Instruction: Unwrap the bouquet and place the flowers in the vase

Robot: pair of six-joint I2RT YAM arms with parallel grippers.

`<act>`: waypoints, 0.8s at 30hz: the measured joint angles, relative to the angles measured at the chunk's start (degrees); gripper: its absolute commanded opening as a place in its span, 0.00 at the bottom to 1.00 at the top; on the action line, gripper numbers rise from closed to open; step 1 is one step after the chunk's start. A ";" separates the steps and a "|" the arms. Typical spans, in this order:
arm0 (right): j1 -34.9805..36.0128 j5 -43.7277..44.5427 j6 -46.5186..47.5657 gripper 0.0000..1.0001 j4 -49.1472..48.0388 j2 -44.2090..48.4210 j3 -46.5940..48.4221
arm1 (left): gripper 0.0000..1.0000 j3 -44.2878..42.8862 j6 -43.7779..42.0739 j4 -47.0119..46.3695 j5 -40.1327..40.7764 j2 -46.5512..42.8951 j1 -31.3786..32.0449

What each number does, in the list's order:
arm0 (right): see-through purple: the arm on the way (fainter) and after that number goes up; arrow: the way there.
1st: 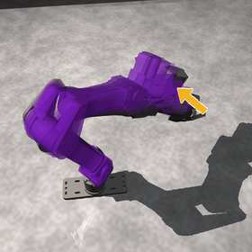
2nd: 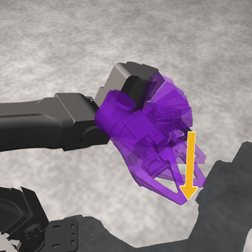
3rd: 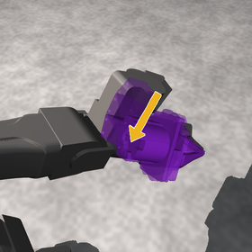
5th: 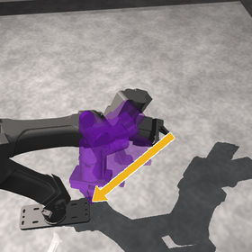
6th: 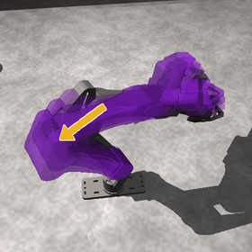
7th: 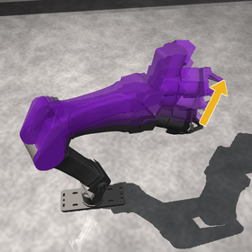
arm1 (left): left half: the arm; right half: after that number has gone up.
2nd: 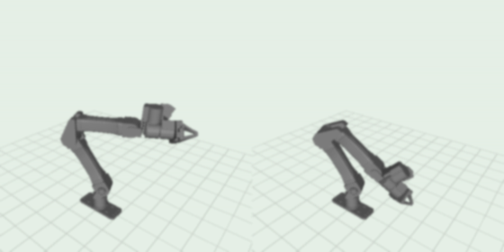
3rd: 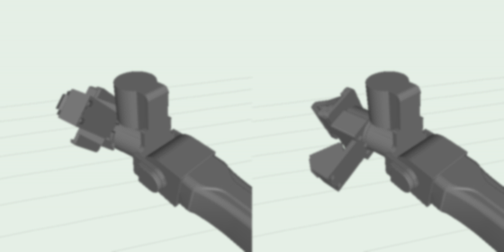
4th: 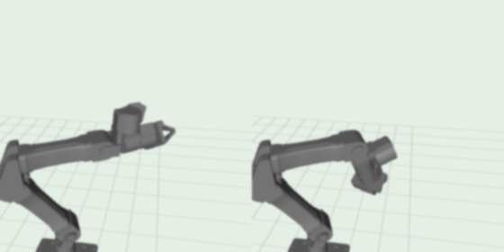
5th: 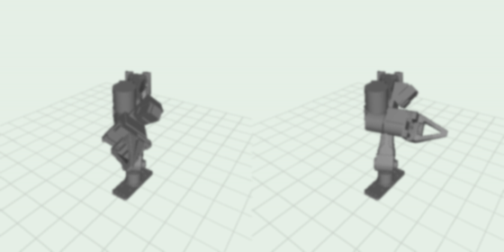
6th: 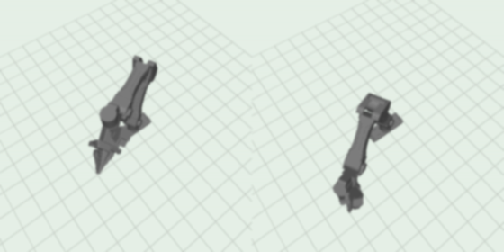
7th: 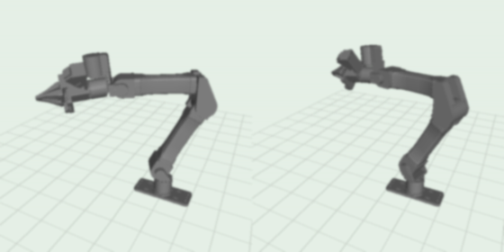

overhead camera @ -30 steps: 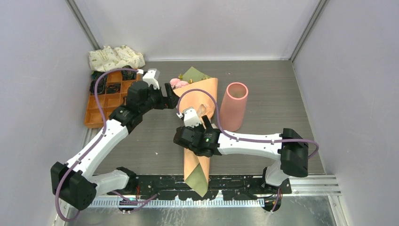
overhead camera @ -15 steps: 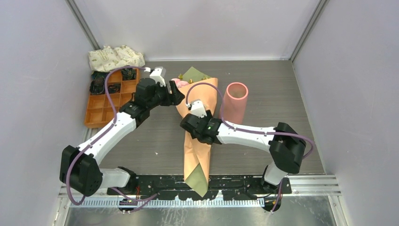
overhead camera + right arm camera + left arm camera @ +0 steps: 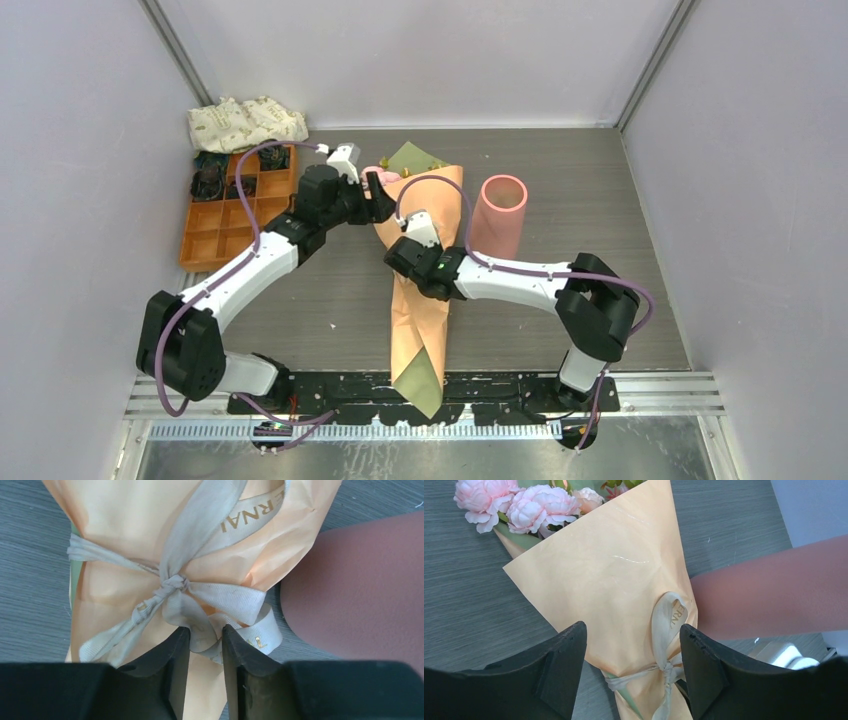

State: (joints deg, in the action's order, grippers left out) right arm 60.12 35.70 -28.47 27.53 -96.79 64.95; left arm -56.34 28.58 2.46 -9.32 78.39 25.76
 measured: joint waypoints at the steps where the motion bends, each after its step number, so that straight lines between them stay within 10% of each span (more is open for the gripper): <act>1: -0.22 0.00 0.26 0.23 -0.04 0.00 0.00 | 0.68 0.00 0.00 -0.26 -0.04 0.02 0.00; 6: -0.46 0.02 0.35 0.01 0.00 0.00 0.09 | 0.67 0.26 0.98 -2.01 -0.46 0.46 0.11; 24: 1.60 -2.89 -1.16 0.01 4.59 10.47 2.21 | 0.54 1.29 3.08 -8.83 -1.40 14.14 4.63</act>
State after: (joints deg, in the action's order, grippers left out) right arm 61.71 32.82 -29.63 32.12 -86.32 67.16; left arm -55.05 31.66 -6.37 -10.72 92.53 30.39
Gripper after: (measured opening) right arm 0.033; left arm 0.564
